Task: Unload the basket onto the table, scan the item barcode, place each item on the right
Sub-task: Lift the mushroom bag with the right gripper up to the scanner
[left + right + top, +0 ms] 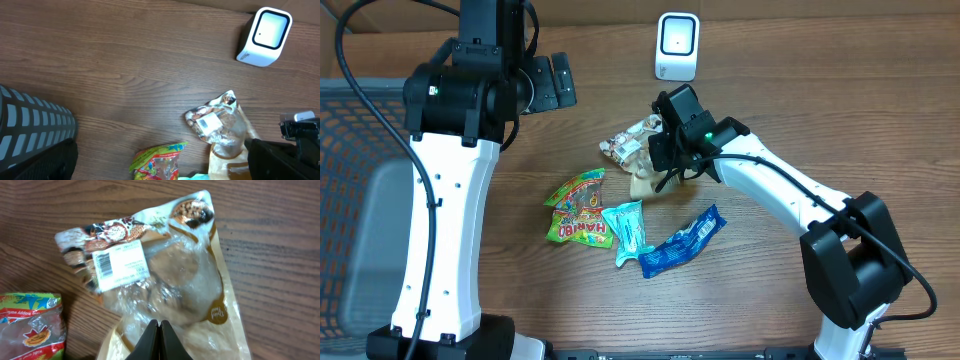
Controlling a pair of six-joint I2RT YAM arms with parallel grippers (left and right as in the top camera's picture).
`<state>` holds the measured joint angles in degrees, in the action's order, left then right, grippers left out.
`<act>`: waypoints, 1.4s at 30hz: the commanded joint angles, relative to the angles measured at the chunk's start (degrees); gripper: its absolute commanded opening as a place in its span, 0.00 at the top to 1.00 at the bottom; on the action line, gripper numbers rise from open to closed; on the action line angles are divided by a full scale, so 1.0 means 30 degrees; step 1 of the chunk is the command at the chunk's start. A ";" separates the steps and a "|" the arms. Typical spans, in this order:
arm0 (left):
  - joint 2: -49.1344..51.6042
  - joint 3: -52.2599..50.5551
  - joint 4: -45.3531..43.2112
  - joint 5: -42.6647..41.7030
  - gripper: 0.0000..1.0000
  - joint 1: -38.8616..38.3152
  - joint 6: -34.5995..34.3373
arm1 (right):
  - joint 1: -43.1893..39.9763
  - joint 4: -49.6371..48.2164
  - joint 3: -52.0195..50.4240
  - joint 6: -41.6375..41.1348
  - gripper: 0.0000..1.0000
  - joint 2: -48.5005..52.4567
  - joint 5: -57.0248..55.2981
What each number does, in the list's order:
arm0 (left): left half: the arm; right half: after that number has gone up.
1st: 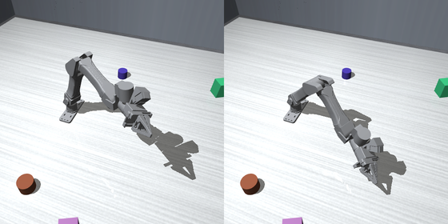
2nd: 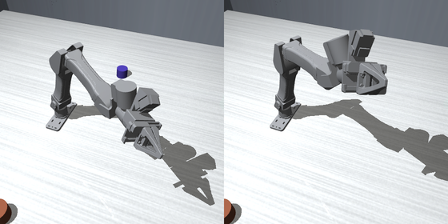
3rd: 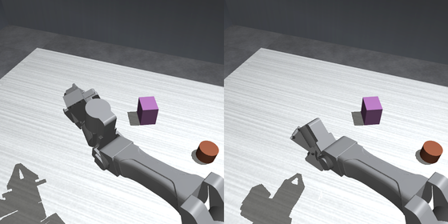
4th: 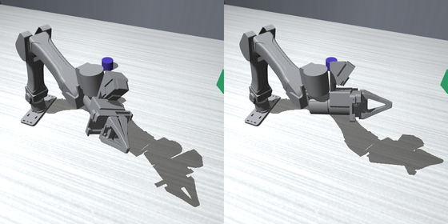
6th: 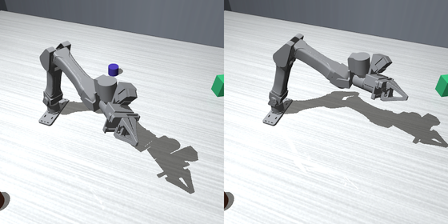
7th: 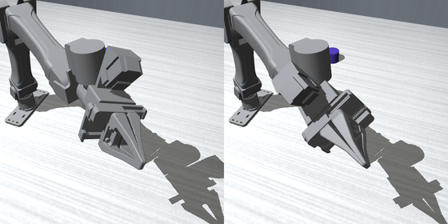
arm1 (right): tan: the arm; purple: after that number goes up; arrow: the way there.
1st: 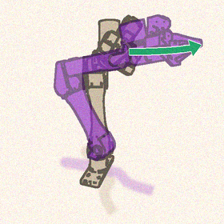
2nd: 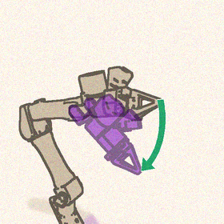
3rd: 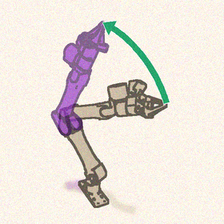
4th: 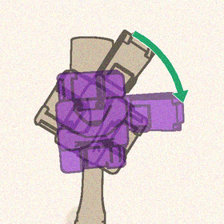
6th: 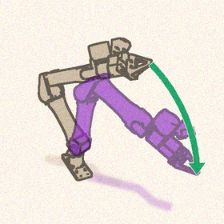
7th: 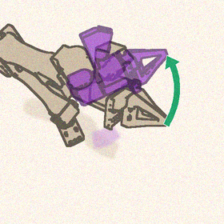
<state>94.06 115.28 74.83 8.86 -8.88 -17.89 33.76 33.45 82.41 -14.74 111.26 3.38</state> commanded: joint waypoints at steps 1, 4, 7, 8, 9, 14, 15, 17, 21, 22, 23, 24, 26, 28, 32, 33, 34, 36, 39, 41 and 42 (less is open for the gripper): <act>0.0124 0.0109 -0.0022 0.0189 0.00 0.0080 0.0102 | -0.0051 -0.0423 0.0452 0.0962 0.96 -0.0532 -0.0481; 0.0124 0.0109 -0.0022 0.0182 0.00 0.0080 0.0102 | -0.0211 -0.0699 0.0452 0.1464 0.89 -0.0532 -0.0736; 0.0124 0.0109 -0.0022 0.0182 0.00 0.0080 0.0102 | -0.0262 -0.0838 0.0444 0.2266 0.25 -0.0466 -0.0568; 0.0124 0.0109 -0.0022 0.0182 0.00 0.0080 0.0102 | -0.0262 -0.0940 0.0444 0.2703 0.12 -0.0372 -0.0255; 0.0124 0.0109 -0.0022 0.0182 0.00 0.0080 0.0102 | -0.0226 -0.1020 0.0437 0.3140 0.05 -0.0277 0.0095; 0.0124 0.0109 -0.0022 0.0182 0.00 0.0080 0.0102 | 0.0175 -0.1654 0.0430 0.4299 0.00 0.1180 0.0772; 0.0124 0.0109 -0.0022 0.0189 0.00 0.0080 0.0102 | 0.0211 -0.1712 0.0430 0.4291 0.00 0.1501 0.0772; 0.0124 0.0109 -0.0022 0.0182 0.00 0.0080 0.0102 | 0.0313 -0.1792 0.0430 0.4284 0.00 0.2237 0.0852; 0.0124 0.0109 -0.0022 0.0189 0.00 0.0080 0.0102 | 0.0357 -0.1042 0.0430 0.3322 0.00 0.3271 0.1275; 0.0124 0.0109 -0.0022 0.0189 0.01 0.0080 0.0102 | 0.0357 -0.0714 0.0430 0.3147 0.00 0.3504 0.1494; 0.0124 0.0109 -0.0022 0.0189 0.00 0.0080 0.0102 | 0.0350 -0.0517 0.0430 0.2776 0.00 0.3745 0.1486; 0.0124 0.0109 -0.0022 0.0189 0.01 0.0080 0.0102 | 0.0350 -0.0459 0.0430 0.2565 0.00 0.3832 0.1464; 0.0124 0.0109 -0.0022 0.0182 0.00 0.0080 0.0102 | 0.0321 -0.0459 0.0430 0.2310 0.00 0.3971 0.1406; 0.0124 0.0109 -0.0022 0.0189 0.00 0.0080 0.0102 | 0.0204 -0.0525 0.0430 0.1967 0.27 0.3993 0.1399; 0.0124 0.0109 -0.0022 0.0189 0.00 0.0080 0.0102 | -0.0015 -0.0597 0.0444 0.1486 0.89 0.3985 0.1435; 0.0124 0.0109 -0.0022 0.0182 0.00 0.0080 0.0102 | -0.0051 -0.0597 0.0459 0.1450 0.91 0.3942 0.1450; 0.0124 0.0109 -0.0015 0.0189 0.00 0.0080 0.0102 | -0.0102 -0.0525 0.0495 0.1450 0.93 0.3854 0.1479; 0.0124 0.0109 -0.0022 0.0189 0.00 0.0080 0.0102 | -0.0189 -0.0080 0.0736 0.1413 0.96 0.3650 0.1479; 0.0124 0.0109 -0.0022 0.0182 0.00 0.0080 0.0102 | -0.0415 0.0503 0.1173 0.1421 0.96 0.3162 0.1472; 0.0124 0.0109 -0.0022 0.0189 0.00 0.0080 0.0102 | -0.0597 0.0962 0.1603 0.1421 0.96 0.2506 0.1472; 0.0124 0.0109 -0.0022 0.0189 0.00 0.0080 0.0102 | -0.0641 0.1064 0.1763 0.1421 0.96 0.2229 0.1479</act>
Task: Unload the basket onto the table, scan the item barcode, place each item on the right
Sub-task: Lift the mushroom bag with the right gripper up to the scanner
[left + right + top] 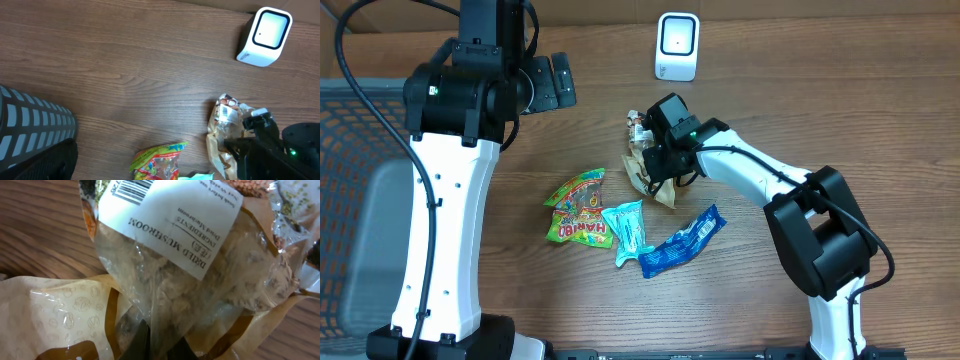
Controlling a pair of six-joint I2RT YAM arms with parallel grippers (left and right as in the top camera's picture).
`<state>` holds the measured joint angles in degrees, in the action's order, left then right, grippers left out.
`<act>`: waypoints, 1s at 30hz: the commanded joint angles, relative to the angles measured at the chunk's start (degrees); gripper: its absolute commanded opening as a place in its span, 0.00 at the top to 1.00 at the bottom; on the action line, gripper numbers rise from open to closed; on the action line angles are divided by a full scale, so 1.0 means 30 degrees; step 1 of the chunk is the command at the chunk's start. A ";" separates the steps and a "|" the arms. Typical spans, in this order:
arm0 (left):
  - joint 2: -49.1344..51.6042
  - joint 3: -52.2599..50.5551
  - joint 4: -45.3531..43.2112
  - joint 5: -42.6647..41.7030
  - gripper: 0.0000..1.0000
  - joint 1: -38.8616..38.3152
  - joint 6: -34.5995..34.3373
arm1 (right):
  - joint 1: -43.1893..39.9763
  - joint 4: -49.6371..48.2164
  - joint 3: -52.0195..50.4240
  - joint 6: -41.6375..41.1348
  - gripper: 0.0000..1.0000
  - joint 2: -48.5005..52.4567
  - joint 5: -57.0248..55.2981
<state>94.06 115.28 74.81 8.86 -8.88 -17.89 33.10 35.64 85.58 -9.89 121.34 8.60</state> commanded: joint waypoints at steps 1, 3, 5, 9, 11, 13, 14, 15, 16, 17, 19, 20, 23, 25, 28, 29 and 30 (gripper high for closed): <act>0.0124 0.0109 -0.0015 0.0189 0.00 0.0080 0.0102 | -0.0437 0.0379 0.0831 -0.0189 0.96 -0.1457 -0.0277; 0.0124 0.0109 -0.0015 0.0189 0.00 0.0080 0.0102 | -0.0437 0.0306 0.0925 -0.0182 0.96 -0.2310 -0.0291; 0.0124 0.0109 -0.0015 0.0189 0.00 0.0080 0.0102 | -0.0437 0.0277 0.0933 -0.0044 0.96 -0.3096 -0.0357; 0.0124 0.0109 -0.0015 0.0189 0.00 0.0080 0.0102 | -0.0437 0.0423 0.0933 0.0357 0.96 -0.4838 -0.0998; 0.0124 0.0109 -0.0015 0.0182 0.00 0.0080 0.0102 | -0.0430 0.0459 0.0933 0.0772 0.96 -0.5486 -0.0991; 0.0124 0.0109 -0.0015 0.0182 0.00 0.0080 0.0102 | -0.0437 0.0561 0.0933 0.1115 0.96 -0.6105 -0.1013; 0.0124 0.0109 -0.0015 0.0189 0.00 0.0080 0.0102 | -0.0437 0.0641 0.0933 0.1362 0.96 -0.6382 -0.0991; 0.0124 0.0109 -0.0015 0.0182 0.00 0.0080 0.0102 | -0.0437 0.0758 0.0933 0.1494 0.96 -0.6652 -0.1042; 0.0124 0.0109 -0.0015 0.0182 0.00 0.0080 0.0102 | -0.0437 0.0882 0.0940 0.1632 0.96 -0.6921 -0.1137; 0.0124 0.0109 -0.0015 0.0189 0.00 0.0080 0.0102 | -0.0437 0.1042 0.0940 0.1894 0.96 -0.7264 -0.1173; 0.0124 0.0109 -0.0015 0.0182 0.00 0.0080 0.0102 | -0.0437 0.1326 0.0940 0.1902 0.96 -0.7912 -0.1494; 0.0124 0.0109 -0.0015 0.0189 0.00 0.0080 0.0102 | -0.0437 0.1472 0.0940 0.1902 0.96 -0.8262 -0.1668; 0.0124 0.0109 -0.0015 0.0182 0.00 0.0080 0.0102 | -0.0437 0.2018 0.0947 0.1974 0.96 -0.9311 -0.2157; 0.0124 0.0109 -0.0015 0.0182 0.00 0.0080 0.0102 | -0.0437 0.2477 0.0954 0.2390 0.96 -0.9981 -0.2208; 0.0124 0.0109 -0.0015 0.0182 0.00 0.0080 0.0102 | -0.0437 0.3512 0.0984 0.2827 0.96 -1.1132 -0.2703; 0.0124 0.0109 -0.0015 0.0189 0.00 0.0080 0.0102 | -0.0437 0.3723 0.0984 0.2827 0.96 -1.1373 -0.2914; 0.0124 0.0109 -0.0015 0.0189 0.00 0.0080 0.0102 | -0.0437 0.4014 0.0984 0.2841 0.96 -1.1737 -0.3286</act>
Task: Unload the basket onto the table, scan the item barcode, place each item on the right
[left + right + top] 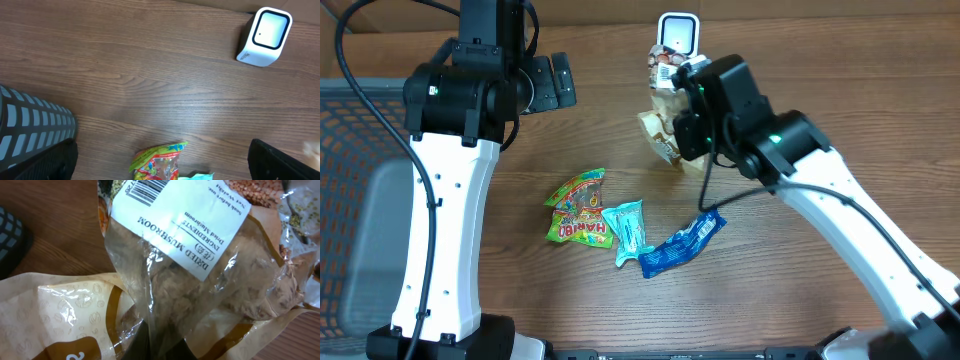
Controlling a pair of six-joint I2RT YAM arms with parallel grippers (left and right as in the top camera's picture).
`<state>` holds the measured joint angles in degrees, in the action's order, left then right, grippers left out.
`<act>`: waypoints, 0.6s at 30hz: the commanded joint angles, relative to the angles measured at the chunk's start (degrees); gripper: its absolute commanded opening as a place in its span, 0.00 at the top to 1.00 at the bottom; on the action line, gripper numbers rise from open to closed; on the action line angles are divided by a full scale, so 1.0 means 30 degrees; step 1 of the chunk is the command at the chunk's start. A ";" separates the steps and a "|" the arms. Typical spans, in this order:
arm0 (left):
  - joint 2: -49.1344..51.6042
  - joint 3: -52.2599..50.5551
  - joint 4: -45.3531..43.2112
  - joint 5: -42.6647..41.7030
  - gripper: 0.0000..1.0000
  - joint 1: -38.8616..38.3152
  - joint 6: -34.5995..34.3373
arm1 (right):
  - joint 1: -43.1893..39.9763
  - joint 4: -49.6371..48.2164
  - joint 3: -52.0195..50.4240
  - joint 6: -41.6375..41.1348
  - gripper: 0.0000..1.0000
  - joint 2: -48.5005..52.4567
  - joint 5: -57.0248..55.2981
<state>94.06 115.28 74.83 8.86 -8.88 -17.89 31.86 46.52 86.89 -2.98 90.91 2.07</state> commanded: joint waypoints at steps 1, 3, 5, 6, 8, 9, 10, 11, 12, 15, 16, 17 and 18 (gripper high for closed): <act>0.0124 0.0109 -0.0022 0.0189 0.00 0.0080 0.0102 | -0.0022 0.0605 0.0546 0.0612 0.96 -0.1931 -0.1413; 0.0124 0.0109 -0.0022 0.0182 0.00 0.0080 0.0102 | -0.0015 0.0882 0.0546 0.0947 0.96 -0.2506 -0.1647; 0.0124 0.0109 -0.0022 0.0182 0.00 0.0080 0.0102 | -0.0015 0.0991 0.0546 0.1122 0.96 -0.3016 -0.1676; 0.0124 0.0109 -0.0022 0.0189 0.00 0.0080 0.0102 | -0.0015 0.0991 0.0546 0.1166 0.96 -0.3308 -0.1676; 0.0124 0.0109 -0.0022 0.0182 0.00 0.0080 0.0102 | -0.0015 0.0954 0.0546 0.1166 0.96 -0.3832 -0.1676; 0.0124 0.0109 -0.0022 0.0182 0.00 0.0080 0.0102 | -0.0015 0.0954 0.0546 0.1173 0.96 -0.4065 -0.1676; 0.0124 0.0109 -0.0015 0.0189 0.00 0.0080 0.0102 | -0.0015 0.0954 0.0546 0.1209 0.96 -0.4284 -0.1676; 0.0124 0.0109 -0.0022 0.0182 0.00 0.0080 0.0102 | -0.0015 0.0962 0.0546 0.1384 0.96 -0.4546 -0.1668; 0.0124 0.0109 -0.0022 0.0189 0.00 0.0080 0.0102 | -0.0015 0.0962 0.0546 0.1596 0.96 -0.4954 -0.1676; 0.0124 0.0109 -0.0022 0.0182 0.00 0.0080 0.0102 | -0.0022 0.0969 0.0546 0.1596 0.96 -0.5435 -0.1676; 0.0124 0.0109 -0.0022 0.0189 0.00 0.0080 0.0102 | -0.0022 0.1020 0.0546 0.1596 0.96 -0.5508 -0.1683; 0.0124 0.0109 -0.0022 0.0182 0.00 0.0080 0.0102 | -0.0022 0.1071 0.0546 0.1610 0.96 -0.5530 -0.1683; 0.0124 0.0109 -0.0022 0.0189 0.00 0.0080 0.0102 | -0.0022 0.1115 0.0546 0.1668 0.96 -0.5537 -0.1676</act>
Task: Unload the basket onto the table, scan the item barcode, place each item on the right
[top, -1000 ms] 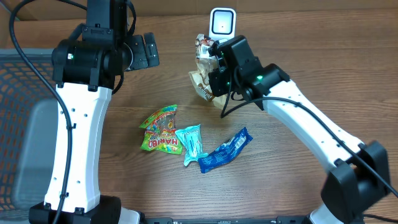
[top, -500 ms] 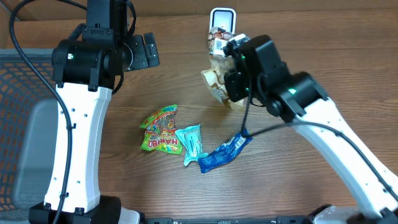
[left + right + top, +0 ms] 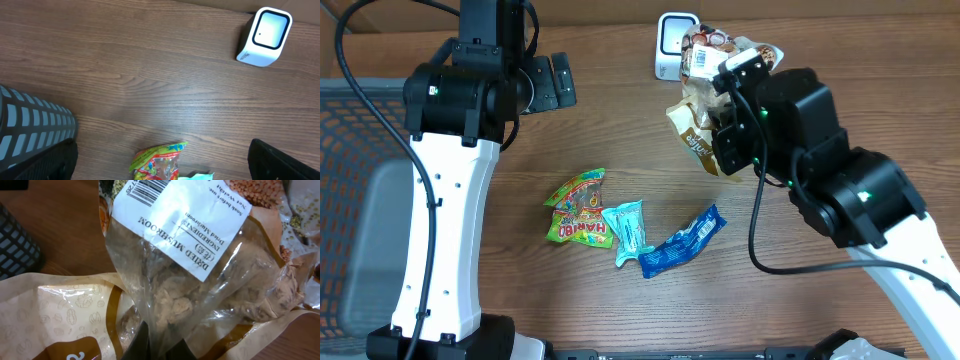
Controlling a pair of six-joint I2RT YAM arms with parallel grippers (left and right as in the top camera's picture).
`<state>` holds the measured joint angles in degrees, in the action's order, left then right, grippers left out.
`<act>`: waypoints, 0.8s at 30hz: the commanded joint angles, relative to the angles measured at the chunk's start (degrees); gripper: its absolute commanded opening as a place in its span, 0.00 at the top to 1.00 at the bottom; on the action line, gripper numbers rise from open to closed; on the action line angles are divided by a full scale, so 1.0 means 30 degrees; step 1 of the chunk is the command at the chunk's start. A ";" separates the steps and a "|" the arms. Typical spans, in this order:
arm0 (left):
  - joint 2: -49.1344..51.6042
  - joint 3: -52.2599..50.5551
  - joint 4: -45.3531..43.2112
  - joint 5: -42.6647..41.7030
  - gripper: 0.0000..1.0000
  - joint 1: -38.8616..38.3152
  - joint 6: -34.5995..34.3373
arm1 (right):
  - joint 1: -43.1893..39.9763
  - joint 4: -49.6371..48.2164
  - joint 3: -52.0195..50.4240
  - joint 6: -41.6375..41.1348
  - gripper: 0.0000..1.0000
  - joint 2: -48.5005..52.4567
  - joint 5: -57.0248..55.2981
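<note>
A clear and tan bag of dried mushrooms [image 3: 702, 100] hangs in the air, with my right gripper [image 3: 156, 334] shut on its lower part. Its white label and barcode [image 3: 145, 187] point away from the wrist. In the overhead view the bag's top overlaps the white scanner [image 3: 670, 38] at the table's far edge. The left wrist view shows the scanner [image 3: 264, 36] whole, standing alone. My left gripper [image 3: 548, 82] stays high at the back left, open and holding nothing.
On the table's middle lie a Haribo bag [image 3: 578, 208], a teal packet [image 3: 628, 230] and a blue packet [image 3: 682, 242]. A grey mesh basket [image 3: 360, 130] stands at the left edge. A dark gridded thing [image 3: 15, 245] shows beside the bag in the right wrist view.
My right arm has risen and shifted to the right with the mushroom bag, whose top is now at the scanner's right side. The left arm has not moved.
My right gripper was at the mushroom bag lying flat beside the other packets. Then the bag stood up in its grip. Later it was held off the table in front of the scanner, and now it is higher and further right.
</note>
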<state>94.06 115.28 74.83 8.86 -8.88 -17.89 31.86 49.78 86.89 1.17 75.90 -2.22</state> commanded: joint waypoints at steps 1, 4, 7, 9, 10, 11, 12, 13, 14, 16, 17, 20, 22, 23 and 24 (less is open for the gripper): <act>0.0124 0.0109 -0.0022 0.0189 0.00 0.0080 0.0102 | -0.0022 0.0073 0.0546 0.0284 0.96 -0.0532 -0.0255; 0.0124 0.0109 -0.0022 0.0182 0.01 0.0080 0.0102 | -0.0022 0.0073 0.0546 0.0284 0.96 -0.0510 -0.0255; 0.0124 0.0109 -0.0022 0.0182 0.00 0.0080 0.0102 | -0.0022 0.0066 0.0546 0.0459 0.96 -0.0510 -0.0248; 0.0124 0.0109 -0.0022 0.0189 0.00 0.0080 0.0102 | -0.0022 0.0095 0.0546 0.0648 0.96 -0.0510 -0.0248; 0.0124 0.0109 -0.0022 0.0189 0.00 0.0080 0.0102 | -0.0022 0.0102 0.0546 0.0641 0.96 -0.0510 -0.0248; 0.0124 0.0109 -0.0022 0.0189 0.00 0.0080 0.0102 | -0.0015 0.0146 0.0546 0.0641 0.96 -0.0510 -0.0248; 0.0124 0.0109 -0.0022 0.0182 0.00 0.0080 0.0102 | -0.0022 0.0189 0.0546 0.0634 0.96 -0.0510 -0.0240; 0.0124 0.0109 -0.0029 0.0160 0.00 0.0080 0.0066 | -0.0022 0.0277 0.0546 0.0634 0.96 -0.0510 -0.0240; 0.0124 0.0109 -0.0058 0.0138 0.00 0.0080 -0.0124 | -0.0015 0.0372 0.0546 0.0634 0.96 -0.0510 -0.0240; 0.0124 0.0109 -0.0015 -0.0153 0.00 0.0080 -0.0182 | -0.0015 0.0546 0.0546 0.0627 0.96 -0.0510 -0.0233; 0.0124 0.0109 0.0066 -0.0270 0.01 0.0080 -0.0073 | -0.0015 0.0619 0.0546 0.0627 0.96 -0.0510 -0.0233; 0.0044 0.0211 0.0117 -0.0262 0.01 0.0080 0.0896 | -0.0015 0.0787 0.0539 0.0627 0.96 -0.0459 -0.0226; -0.0124 0.0328 0.0546 -0.0255 0.00 0.0087 0.1479 | -0.0015 0.0794 0.0539 0.0627 0.96 -0.0313 -0.0226; -0.0240 0.0379 0.0772 -0.0248 0.01 0.0087 0.1719 | -0.0015 0.0787 0.0539 0.0627 0.96 -0.0233 -0.0226; -0.0372 0.0423 0.0998 -0.0248 0.00 0.0087 0.1923 | -0.0015 0.0780 0.0539 0.0627 0.96 -0.0124 -0.0219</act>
<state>94.06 115.28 76.84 8.62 -8.88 -15.66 31.86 52.51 86.89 2.81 75.31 -2.37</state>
